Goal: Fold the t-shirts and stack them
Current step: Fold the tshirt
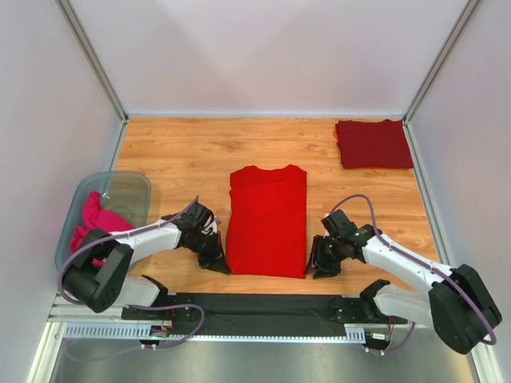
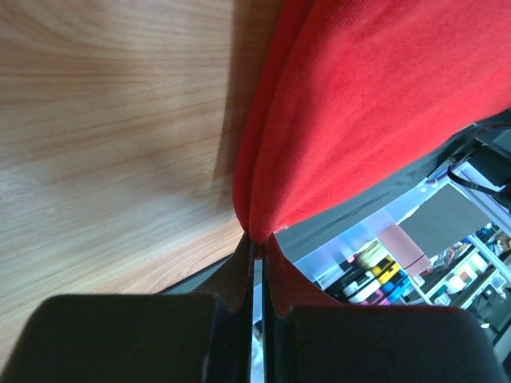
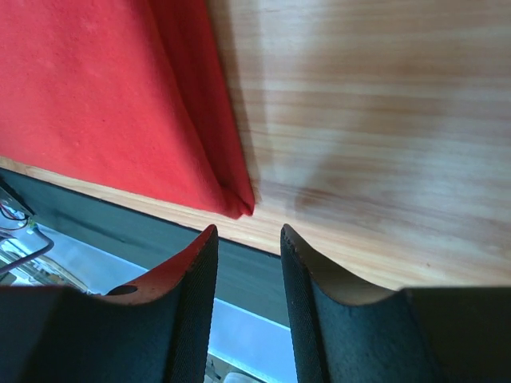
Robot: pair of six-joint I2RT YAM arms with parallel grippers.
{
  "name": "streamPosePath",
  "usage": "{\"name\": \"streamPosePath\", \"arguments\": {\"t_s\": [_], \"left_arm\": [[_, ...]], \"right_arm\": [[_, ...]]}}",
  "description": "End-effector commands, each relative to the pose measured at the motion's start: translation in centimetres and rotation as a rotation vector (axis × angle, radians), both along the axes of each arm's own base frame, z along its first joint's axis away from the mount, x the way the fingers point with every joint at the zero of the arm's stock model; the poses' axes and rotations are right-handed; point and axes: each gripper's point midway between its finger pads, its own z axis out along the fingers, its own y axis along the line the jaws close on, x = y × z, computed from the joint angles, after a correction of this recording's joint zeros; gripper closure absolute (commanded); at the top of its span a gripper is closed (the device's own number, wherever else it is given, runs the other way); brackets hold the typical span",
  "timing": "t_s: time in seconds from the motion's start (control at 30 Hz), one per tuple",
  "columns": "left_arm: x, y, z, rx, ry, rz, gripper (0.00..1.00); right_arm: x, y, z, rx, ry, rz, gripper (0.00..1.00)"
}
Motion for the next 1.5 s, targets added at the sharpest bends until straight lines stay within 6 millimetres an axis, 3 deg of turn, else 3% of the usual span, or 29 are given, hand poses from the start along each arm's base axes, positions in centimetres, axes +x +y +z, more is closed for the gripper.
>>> {"name": "streamPosePath", "arguments": {"t_s": [0.0, 0.27, 0.53, 0.57, 0.67, 0.7, 0.73, 0.87, 1.1, 1.2, 1.47], "left_arm": [[0.4, -0.4, 0.1, -0.012, -0.012, 0.007, 1.0], [0.1, -0.3, -0.2, -0.01, -0.006, 0.007, 1.0], [-0.2, 0.0, -0.4, -0.007, -0.009, 0.008, 1.0], [-0.1, 0.0, -0.4, -0.008, -0.012, 0.008, 1.0], [-0.2, -0.1, -0.3, -0.009, -0.009, 0.01, 1.0], [-0.1, -0.2, -0.1, -0.016, -0.012, 0.012, 1.0], [0.0, -0.2, 0.1, -0.017, -0.009, 0.016, 1.0], [0.1, -0.5, 1.7, -0.036, -0.018, 0.028, 1.0], [1.0, -0.8, 6.6, -0.078, -0.111, 0.064, 1.0], [0.7, -0.4, 7.3, -0.062, -0.101, 0.077, 1.0], [2.4, -1.0, 10.9, -0.087, -0.17, 0.12, 1.0]], "right_arm": [[1.4, 1.7, -0.1, 0.05, -0.063, 0.022, 0.61], [-0.3, 1.7, -2.1, 0.019, -0.041, 0.051, 0.63], [-0.4, 0.6, -3.2, -0.064, -0.044, 0.036, 0.69], [-0.3, 0.4, -3.5, -0.08, -0.047, 0.03, 0.71], [-0.6, -0.1, -3.7, -0.101, -0.047, 0.027, 0.88], [-0.6, -0.1, -3.6, -0.103, -0.05, 0.025, 1.0], [-0.9, -0.4, -3.5, -0.114, -0.043, 0.028, 1.0], [-1.4, -0.4, -1.9, -0.119, -0.063, 0.05, 1.0], [-1.3, -0.2, 3.1, -0.109, -0.155, 0.061, 1.0], [-1.2, -0.5, 5.0, -0.11, -0.182, 0.05, 1.0], [0.7, 0.1, 9.4, -0.095, -0.278, 0.054, 1.0]]}}
